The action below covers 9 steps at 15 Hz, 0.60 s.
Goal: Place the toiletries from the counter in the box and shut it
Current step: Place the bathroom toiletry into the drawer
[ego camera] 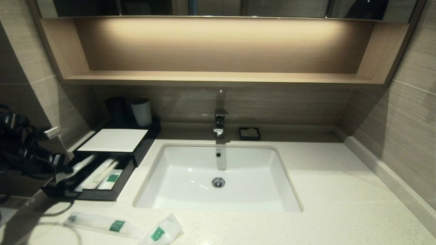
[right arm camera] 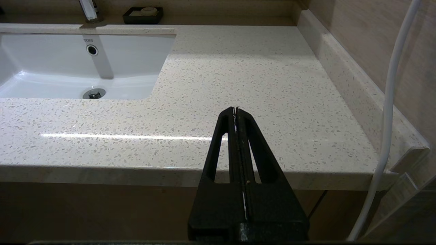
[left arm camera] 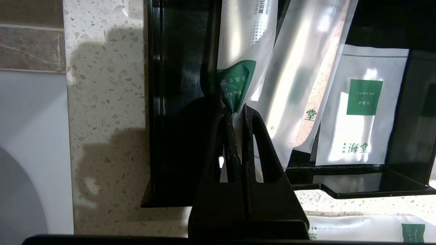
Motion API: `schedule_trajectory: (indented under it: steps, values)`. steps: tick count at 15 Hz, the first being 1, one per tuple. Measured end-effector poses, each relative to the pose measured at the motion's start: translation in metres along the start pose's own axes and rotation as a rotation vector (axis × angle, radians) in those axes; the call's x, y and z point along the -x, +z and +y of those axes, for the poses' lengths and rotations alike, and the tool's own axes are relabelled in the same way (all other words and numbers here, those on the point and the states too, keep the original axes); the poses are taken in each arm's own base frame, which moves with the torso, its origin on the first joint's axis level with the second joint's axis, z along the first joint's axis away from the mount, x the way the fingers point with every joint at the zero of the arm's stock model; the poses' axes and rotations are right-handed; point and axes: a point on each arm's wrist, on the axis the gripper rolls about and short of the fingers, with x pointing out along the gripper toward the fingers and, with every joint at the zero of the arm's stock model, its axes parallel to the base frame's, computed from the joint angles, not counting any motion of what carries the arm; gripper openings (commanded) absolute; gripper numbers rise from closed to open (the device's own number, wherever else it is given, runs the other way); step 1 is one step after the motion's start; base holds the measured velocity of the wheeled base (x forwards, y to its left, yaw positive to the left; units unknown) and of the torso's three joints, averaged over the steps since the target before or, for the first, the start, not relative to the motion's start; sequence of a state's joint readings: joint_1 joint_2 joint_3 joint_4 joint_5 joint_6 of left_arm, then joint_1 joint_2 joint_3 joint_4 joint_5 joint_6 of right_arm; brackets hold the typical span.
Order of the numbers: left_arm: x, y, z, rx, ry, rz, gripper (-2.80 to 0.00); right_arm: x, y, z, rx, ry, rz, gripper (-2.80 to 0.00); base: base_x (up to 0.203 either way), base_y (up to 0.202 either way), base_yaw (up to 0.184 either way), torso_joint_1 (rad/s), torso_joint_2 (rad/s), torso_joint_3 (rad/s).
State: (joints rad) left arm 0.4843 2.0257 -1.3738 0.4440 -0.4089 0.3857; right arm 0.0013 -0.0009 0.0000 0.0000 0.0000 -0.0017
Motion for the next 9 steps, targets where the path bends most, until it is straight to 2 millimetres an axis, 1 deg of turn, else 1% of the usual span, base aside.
schedule_trajectory:
  steps: [9]
  values:
    - [-0.012,0.002,0.004,-0.010,0.003,-0.019,-2.80,0.000,0.000,0.000,0.000,0.000,0.000,-2.80,0.000,0.000,0.000,0.000,0.00,0.000]
